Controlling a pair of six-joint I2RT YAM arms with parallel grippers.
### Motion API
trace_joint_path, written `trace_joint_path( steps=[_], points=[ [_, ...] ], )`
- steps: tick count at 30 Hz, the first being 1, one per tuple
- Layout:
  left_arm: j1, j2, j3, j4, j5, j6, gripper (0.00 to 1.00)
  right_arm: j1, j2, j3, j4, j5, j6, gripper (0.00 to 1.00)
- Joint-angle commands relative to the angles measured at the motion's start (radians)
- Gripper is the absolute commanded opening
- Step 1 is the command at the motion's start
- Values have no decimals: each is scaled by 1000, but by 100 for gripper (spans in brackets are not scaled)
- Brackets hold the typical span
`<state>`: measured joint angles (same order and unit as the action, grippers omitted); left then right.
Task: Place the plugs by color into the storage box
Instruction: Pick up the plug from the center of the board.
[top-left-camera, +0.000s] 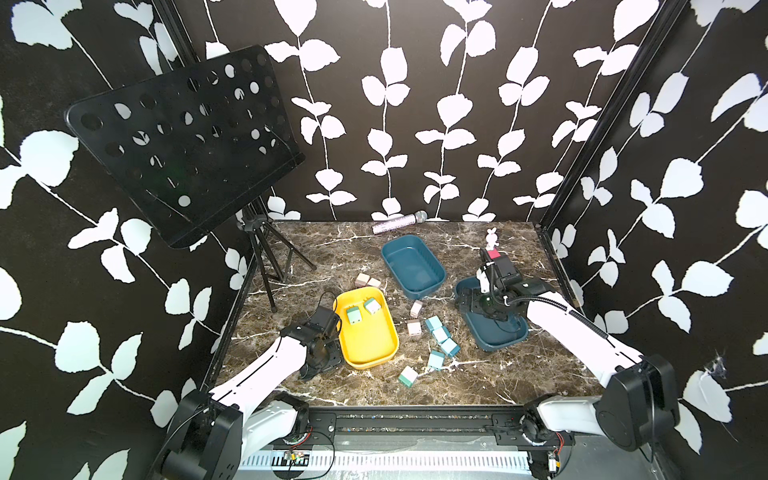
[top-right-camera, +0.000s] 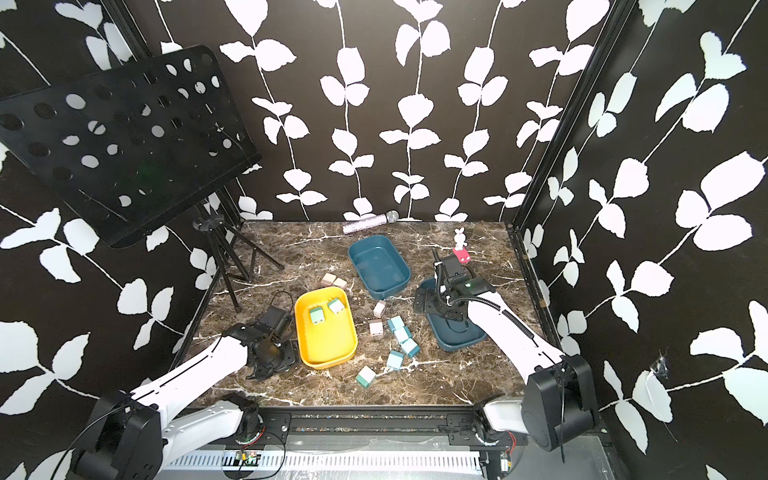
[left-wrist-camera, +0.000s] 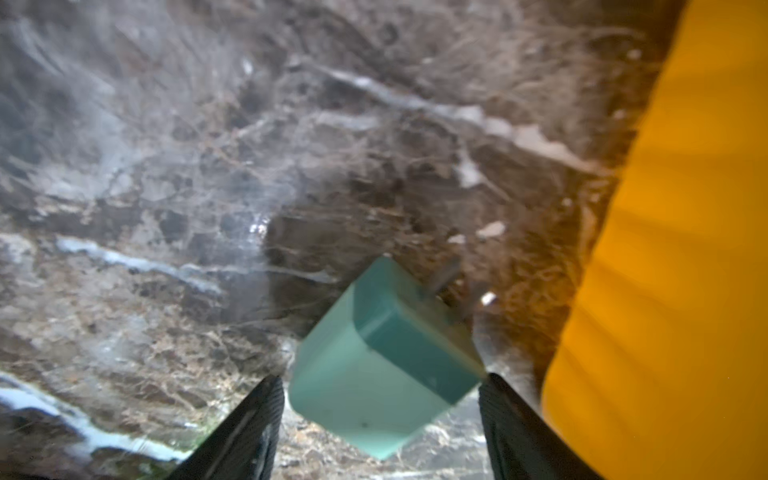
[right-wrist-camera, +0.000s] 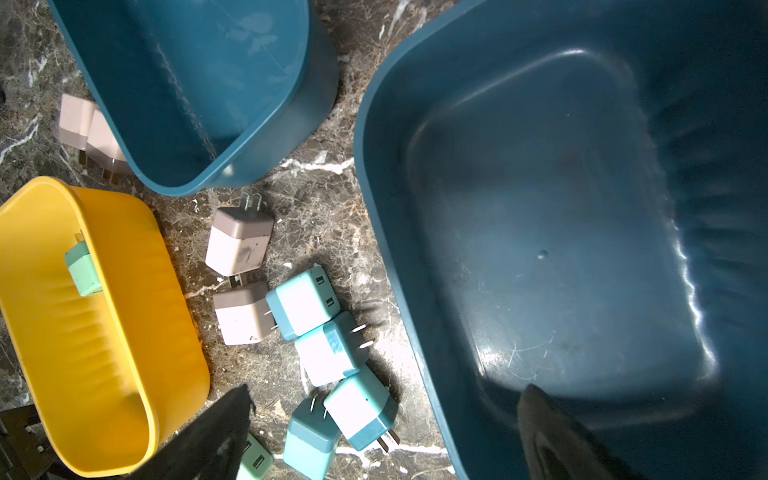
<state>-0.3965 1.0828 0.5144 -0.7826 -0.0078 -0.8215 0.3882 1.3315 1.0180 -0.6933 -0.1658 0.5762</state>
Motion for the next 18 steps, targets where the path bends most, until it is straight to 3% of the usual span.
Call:
trace_joint_path(
  steps=[1, 7, 18],
  points=[
    [46, 7, -10, 37, 8, -11, 75, 5, -14, -15, -14, 13, 22, 98],
    [129, 96, 51, 0, 16, 68, 73, 6, -24, -38, -3, 13, 45, 98],
    [136, 78, 47, -45, 8, 43, 65, 11, -15, -42, 3, 14, 60, 98]
  ],
)
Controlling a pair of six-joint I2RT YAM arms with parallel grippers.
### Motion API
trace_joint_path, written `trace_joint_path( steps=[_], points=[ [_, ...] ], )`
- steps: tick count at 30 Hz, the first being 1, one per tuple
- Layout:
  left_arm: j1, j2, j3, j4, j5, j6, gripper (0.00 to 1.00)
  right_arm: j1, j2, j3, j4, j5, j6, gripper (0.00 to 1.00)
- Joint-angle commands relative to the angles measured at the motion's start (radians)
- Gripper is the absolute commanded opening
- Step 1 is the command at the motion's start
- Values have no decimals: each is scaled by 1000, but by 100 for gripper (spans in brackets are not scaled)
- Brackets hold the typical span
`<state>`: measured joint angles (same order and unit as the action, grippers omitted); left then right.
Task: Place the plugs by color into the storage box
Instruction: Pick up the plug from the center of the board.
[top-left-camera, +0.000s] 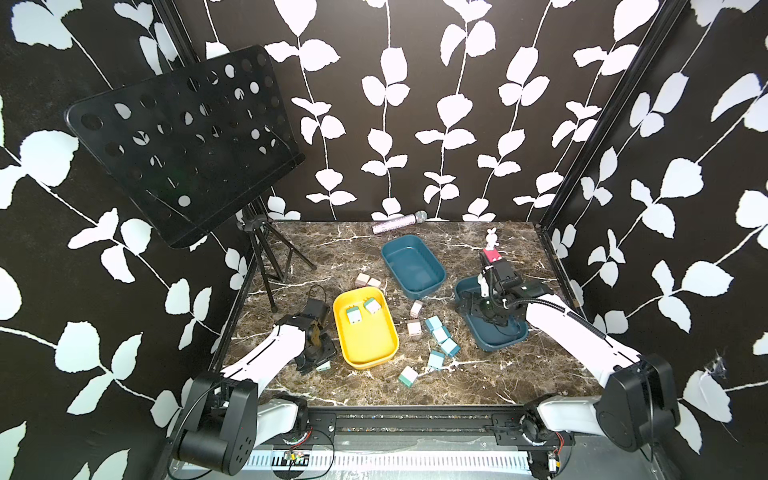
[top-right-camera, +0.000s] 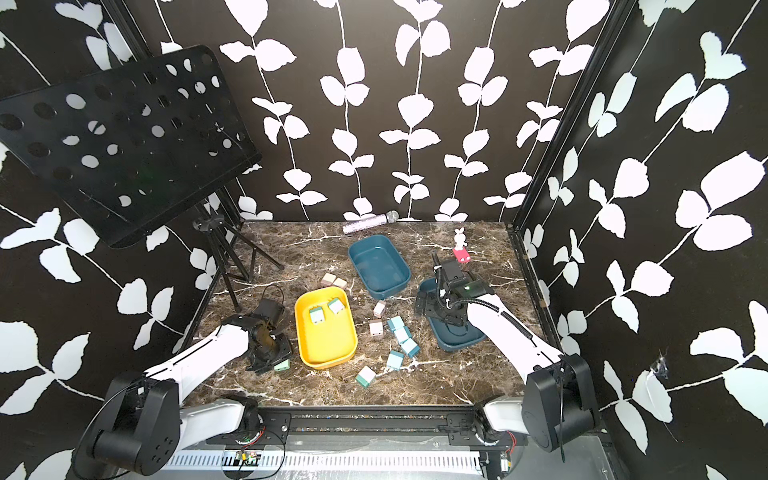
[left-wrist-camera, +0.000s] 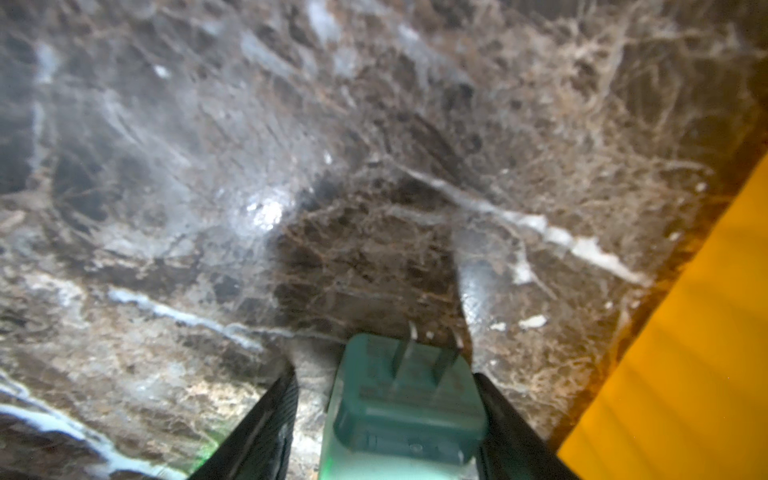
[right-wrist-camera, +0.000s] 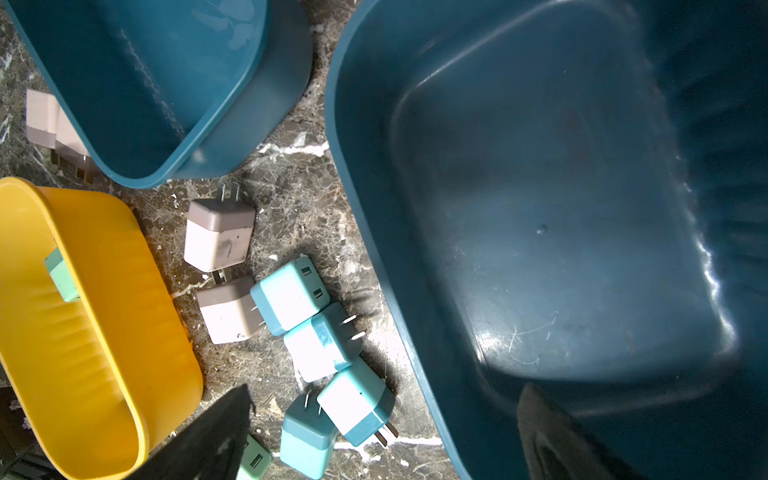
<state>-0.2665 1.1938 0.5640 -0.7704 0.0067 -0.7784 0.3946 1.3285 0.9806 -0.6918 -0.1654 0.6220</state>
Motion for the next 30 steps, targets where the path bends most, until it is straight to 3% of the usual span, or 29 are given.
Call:
trace_joint_path(
  steps=[1, 4, 10, 17, 30],
  points=[
    [5, -45, -9, -55, -3, 3, 64, 7, -13, -6, 3, 16, 15, 98],
    [6, -68, -28, -33, 23, 9, 62, 8, -8, -10, 10, 14, 16, 98],
    [5, -68, -40, -25, 41, 8, 46, 12, 12, -6, 20, 7, 17, 98],
    [5, -72, -16, -62, 22, 18, 44, 16, 22, -2, 24, 5, 13, 98],
    [6, -108, 178, -236, -62, 70, 38, 17, 39, 8, 34, -3, 5, 98]
  ],
)
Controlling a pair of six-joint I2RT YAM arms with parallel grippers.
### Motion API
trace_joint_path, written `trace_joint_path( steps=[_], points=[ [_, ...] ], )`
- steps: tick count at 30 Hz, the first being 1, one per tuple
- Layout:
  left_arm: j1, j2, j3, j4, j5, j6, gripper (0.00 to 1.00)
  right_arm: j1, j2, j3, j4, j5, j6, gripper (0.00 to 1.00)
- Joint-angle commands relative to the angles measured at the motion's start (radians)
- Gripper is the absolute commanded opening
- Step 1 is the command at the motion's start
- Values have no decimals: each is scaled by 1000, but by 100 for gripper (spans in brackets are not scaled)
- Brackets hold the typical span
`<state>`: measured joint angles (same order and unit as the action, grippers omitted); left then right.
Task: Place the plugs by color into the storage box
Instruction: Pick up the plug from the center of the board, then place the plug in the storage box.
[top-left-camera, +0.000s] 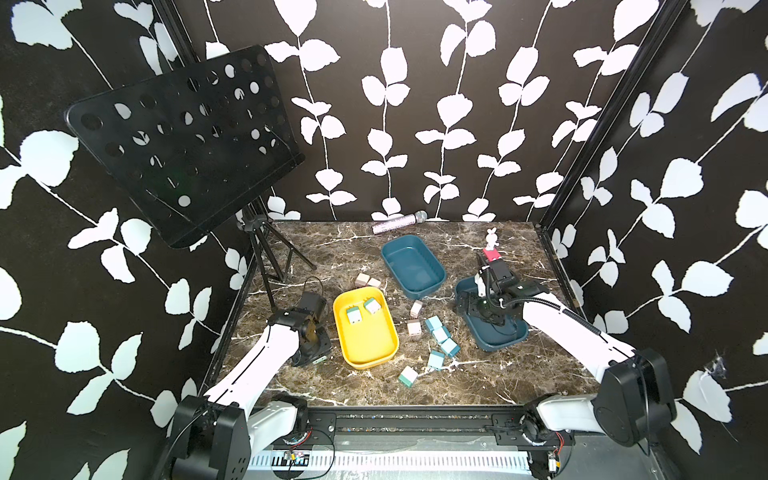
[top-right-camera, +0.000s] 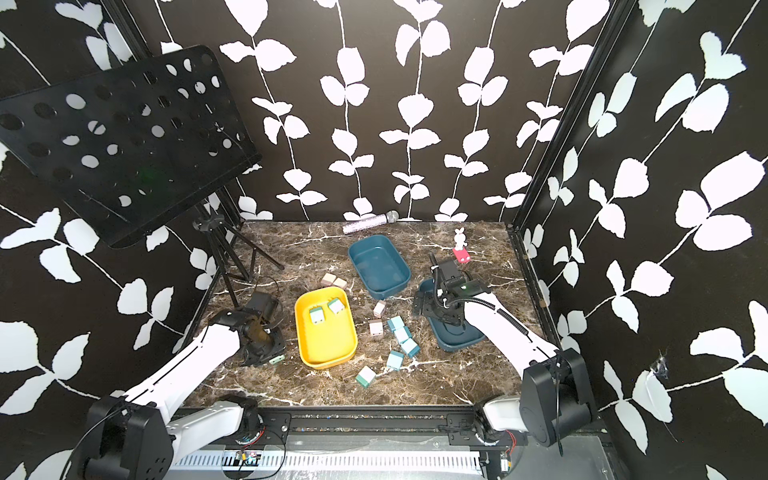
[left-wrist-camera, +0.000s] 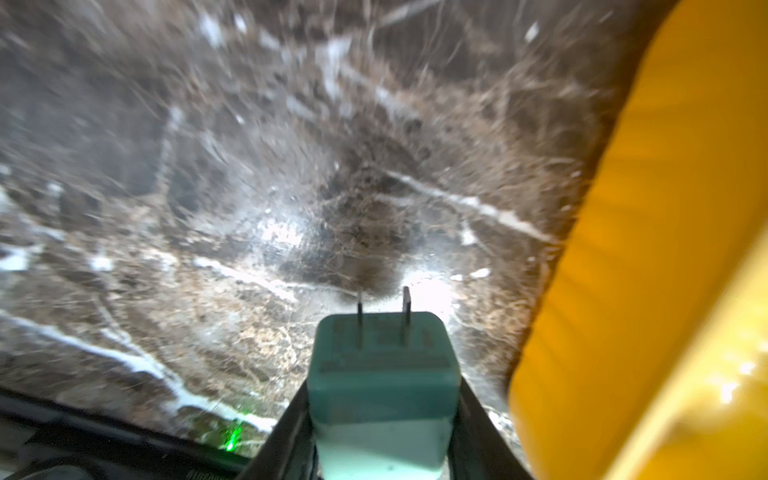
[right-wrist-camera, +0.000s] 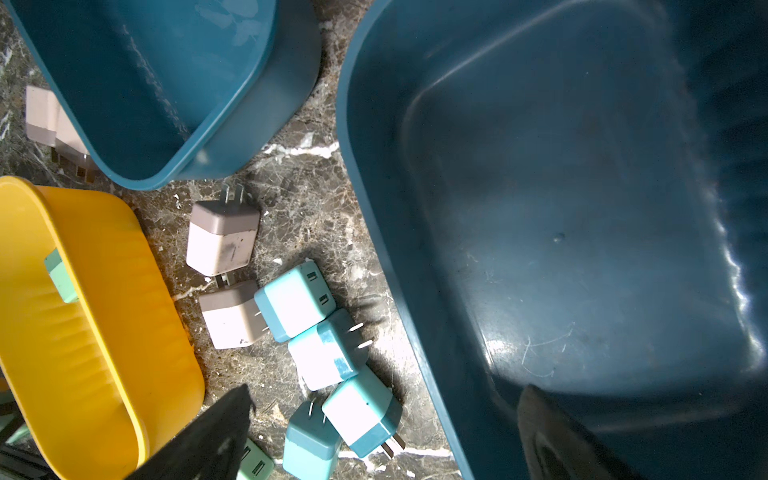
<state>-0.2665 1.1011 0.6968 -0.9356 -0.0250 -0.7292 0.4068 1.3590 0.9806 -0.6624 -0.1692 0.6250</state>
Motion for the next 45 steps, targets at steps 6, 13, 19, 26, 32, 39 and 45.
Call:
trace_joint_path(
  steps=[6, 13, 19, 26, 32, 39, 45],
  points=[
    [4, 37, 196, -85, -24, 48, 38, 5, 24, 5, 10, 5, 0, 98],
    [-64, 221, 421, -48, 1, 51, 38, 6, 32, 19, 15, 9, -1, 98],
    [-181, 386, 523, 50, 40, 2, 39, 5, 5, 0, 4, 22, 3, 98],
    [-284, 536, 560, 179, 74, -66, 38, 6, -34, -28, -18, 39, 4, 98],
    [-339, 609, 545, 263, 101, -115, 38, 6, -62, -47, -29, 48, 7, 98],
    [-363, 659, 500, 321, 106, -150, 38, 5, -73, -61, -33, 51, 11, 98],
    [-363, 676, 481, 333, 102, -146, 38, 5, -80, -61, -39, 53, 14, 98]
  ],
)
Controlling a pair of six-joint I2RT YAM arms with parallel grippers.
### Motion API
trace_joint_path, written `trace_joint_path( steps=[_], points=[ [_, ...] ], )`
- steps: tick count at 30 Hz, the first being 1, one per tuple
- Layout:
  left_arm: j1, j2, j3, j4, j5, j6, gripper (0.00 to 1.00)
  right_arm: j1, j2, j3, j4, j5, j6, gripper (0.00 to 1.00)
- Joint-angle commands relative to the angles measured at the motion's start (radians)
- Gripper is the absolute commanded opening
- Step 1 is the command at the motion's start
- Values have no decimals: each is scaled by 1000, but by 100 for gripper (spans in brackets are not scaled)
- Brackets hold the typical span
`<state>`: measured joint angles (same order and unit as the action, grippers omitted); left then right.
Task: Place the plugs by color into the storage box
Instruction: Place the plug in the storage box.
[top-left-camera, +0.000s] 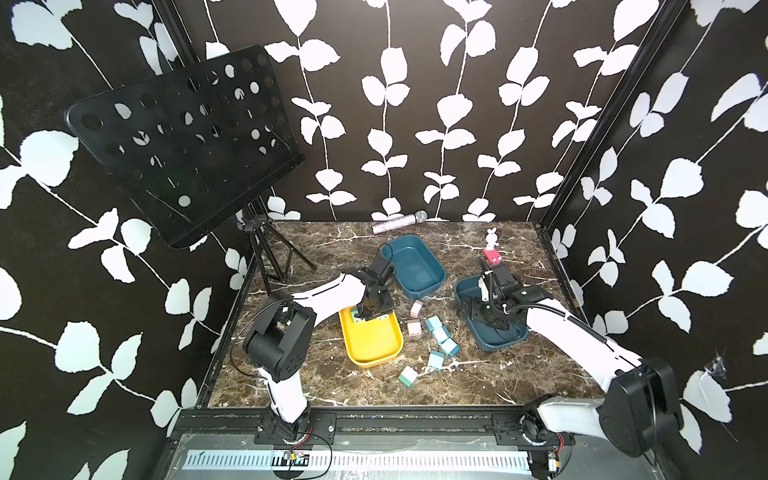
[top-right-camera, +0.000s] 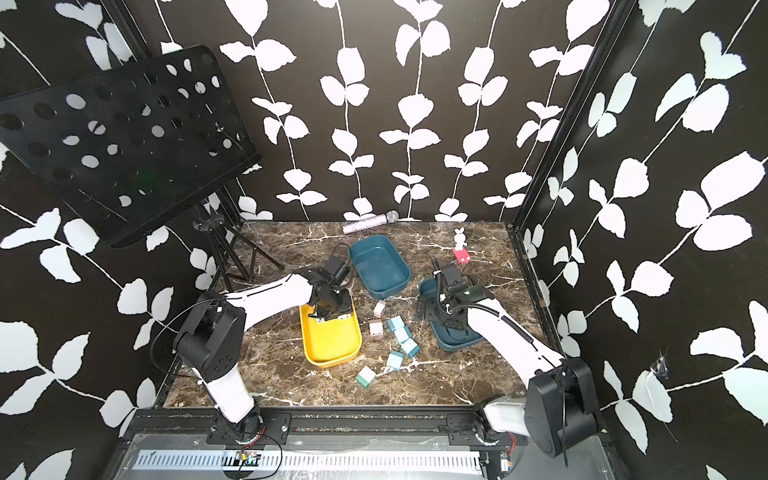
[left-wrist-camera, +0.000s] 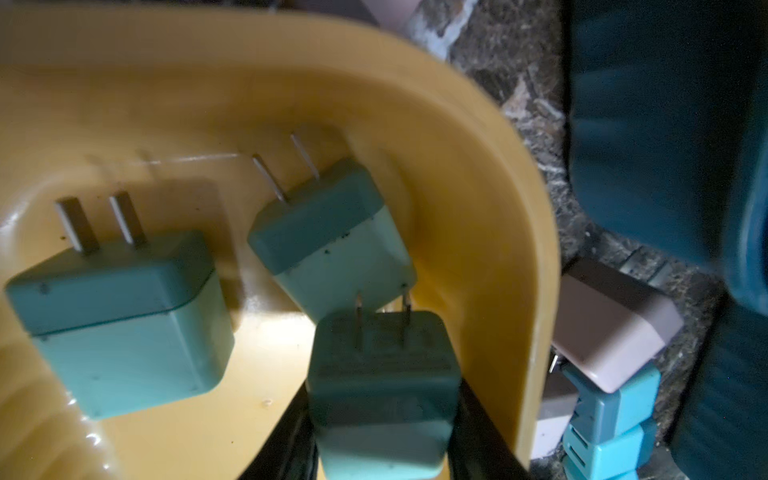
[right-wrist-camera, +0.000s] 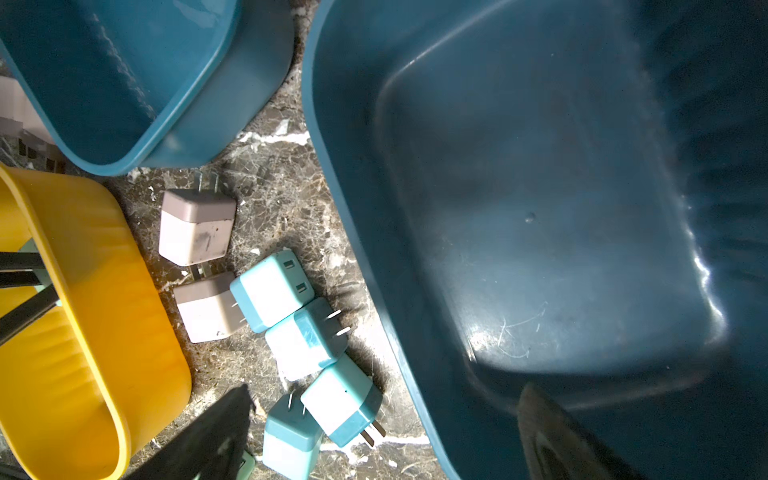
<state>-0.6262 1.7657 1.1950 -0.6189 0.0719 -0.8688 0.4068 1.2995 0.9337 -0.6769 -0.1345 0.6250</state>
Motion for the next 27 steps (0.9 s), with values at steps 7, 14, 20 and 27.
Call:
trace_joint_path(
  steps=[7, 14, 20, 27],
  points=[
    [-7, 19, -22, -3, 10, 3, 39, 5, -17, -15, -23, 14, 17, 98],
    [-22, -47, -24, -63, -2, 20, 39, 5, -11, -16, -18, 10, 18, 98],
    [-44, -91, -20, -105, -9, 17, 39, 6, -3, -19, -8, 1, 16, 98],
    [-68, -70, -76, -41, 9, -20, 39, 6, 3, -18, -6, -2, 10, 98]
  ],
)
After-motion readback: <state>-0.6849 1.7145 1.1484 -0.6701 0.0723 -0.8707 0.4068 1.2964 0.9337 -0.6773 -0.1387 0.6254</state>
